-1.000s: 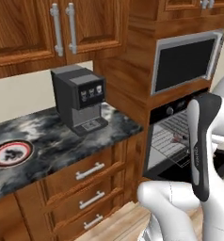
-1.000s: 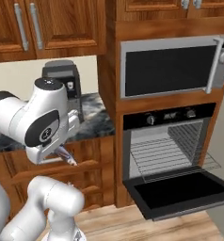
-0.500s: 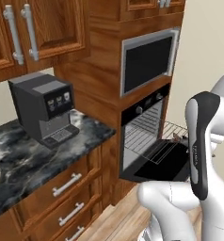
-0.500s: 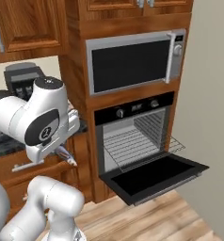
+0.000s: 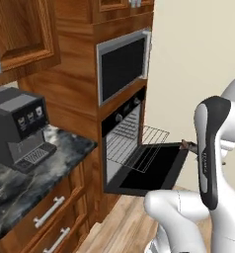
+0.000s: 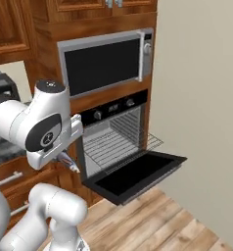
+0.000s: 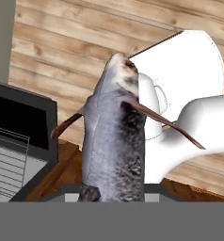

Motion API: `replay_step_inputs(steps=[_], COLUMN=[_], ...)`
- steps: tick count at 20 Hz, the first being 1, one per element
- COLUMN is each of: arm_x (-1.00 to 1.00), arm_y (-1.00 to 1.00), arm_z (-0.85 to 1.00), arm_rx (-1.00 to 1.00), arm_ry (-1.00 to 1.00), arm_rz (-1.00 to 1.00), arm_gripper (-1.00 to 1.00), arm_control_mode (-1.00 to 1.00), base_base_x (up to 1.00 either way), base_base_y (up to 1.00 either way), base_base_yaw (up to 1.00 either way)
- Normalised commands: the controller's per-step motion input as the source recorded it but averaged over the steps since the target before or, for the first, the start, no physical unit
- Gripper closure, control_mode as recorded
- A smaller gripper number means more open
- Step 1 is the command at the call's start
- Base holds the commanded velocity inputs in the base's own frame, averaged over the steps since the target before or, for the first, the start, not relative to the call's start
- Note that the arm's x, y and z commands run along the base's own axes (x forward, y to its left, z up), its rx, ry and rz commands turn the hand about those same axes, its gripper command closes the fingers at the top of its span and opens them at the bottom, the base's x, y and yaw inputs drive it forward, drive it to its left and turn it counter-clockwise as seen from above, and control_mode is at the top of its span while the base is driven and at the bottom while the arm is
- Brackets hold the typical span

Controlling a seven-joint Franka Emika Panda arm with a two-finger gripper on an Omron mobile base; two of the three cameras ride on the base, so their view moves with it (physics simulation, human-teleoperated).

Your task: Place the fish on the rack of the oven, and slide the rack back inside. Close the oven door.

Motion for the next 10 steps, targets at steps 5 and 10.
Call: replay_step_inputs(steps=[5,10], arm_x=[0.0,0.0], arm_y=[0.0,0.0], arm_z=[0.0,0.0], arm_rx=[0.0,0.0], arm_ry=[0.0,0.0], arm_rz=[0.0,0.0], arm_gripper=[1.0,1.0], arm_control_mode=[1.0,1.0], base_base_x=[0.46,0.52], base_base_y=[0.0,0.14], base_base_yaw=[-0.35,-0.34])
